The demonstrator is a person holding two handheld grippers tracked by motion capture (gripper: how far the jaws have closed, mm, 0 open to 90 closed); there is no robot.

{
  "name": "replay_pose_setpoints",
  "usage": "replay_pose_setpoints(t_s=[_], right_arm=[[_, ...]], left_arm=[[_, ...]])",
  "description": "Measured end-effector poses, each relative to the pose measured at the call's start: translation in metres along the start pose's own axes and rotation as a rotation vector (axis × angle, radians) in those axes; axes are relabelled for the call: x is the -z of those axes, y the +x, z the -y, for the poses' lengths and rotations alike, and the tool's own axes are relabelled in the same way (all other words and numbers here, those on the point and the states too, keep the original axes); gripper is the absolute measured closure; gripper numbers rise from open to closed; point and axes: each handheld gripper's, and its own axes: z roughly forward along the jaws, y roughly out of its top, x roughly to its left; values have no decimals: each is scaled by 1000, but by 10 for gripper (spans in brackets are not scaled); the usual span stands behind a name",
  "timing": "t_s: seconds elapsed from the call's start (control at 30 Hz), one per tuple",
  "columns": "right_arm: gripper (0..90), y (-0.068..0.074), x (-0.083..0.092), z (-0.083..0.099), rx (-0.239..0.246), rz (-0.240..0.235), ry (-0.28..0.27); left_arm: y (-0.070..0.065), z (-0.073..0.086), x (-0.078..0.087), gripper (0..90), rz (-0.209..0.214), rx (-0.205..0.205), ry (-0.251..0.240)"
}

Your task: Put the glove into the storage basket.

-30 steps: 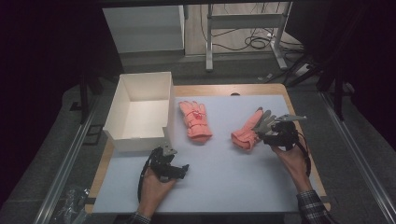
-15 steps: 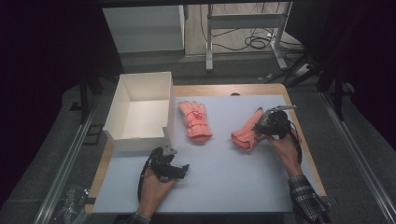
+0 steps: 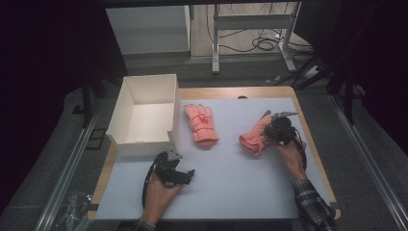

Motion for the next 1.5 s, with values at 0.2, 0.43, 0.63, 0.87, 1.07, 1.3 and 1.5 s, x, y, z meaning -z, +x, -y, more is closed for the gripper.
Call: replay_pose_setpoints(t_s=[0.2,0.43,0.63,0.87,1.07,1.3,1.5], right_arm=[[858,-8,8,-2,-41,-63,-13],[860,-11,23,-5,-34,-111,-49],[861,-9,40,-10,-9,-139,-66],[863,-5,61,-8,21,-203,-84],[869,3,75,-4,58,-259,-99],[872,16,90,-2,84,-321,-119],[872,32,99,0,114,-388,-128]], left_arm=[[0,0,0,19,0,4,-4],[0,0,0,19,0,-1,1],[0,0,0,19,0,-1,1],[0,0,0,19,0,-1,1],[0,0,0,19,0,-2,1],[0,0,0,19,0,-1,1],[0,0,0,19,-1,1,-3]])
